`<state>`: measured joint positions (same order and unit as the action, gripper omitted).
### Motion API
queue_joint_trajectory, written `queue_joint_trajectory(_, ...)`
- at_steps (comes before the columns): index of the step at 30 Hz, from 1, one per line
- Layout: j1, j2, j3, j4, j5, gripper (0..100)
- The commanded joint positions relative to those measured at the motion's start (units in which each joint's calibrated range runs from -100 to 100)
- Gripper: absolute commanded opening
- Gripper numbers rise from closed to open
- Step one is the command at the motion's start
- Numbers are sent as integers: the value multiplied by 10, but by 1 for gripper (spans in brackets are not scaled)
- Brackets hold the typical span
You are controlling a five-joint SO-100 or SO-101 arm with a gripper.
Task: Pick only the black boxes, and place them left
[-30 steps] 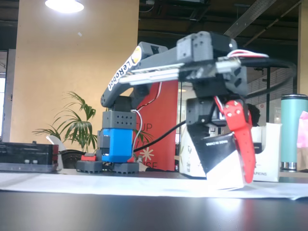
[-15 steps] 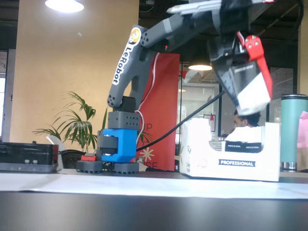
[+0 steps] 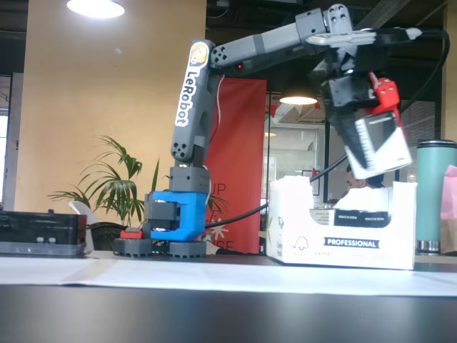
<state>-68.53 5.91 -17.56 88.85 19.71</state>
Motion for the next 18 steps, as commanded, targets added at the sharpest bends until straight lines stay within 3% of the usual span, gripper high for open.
queue_joint_trajectory(1, -21, 10, -8, -71, -9, 18)
queue_joint_trajectory(18, -64, 16, 105, -75, -9, 21)
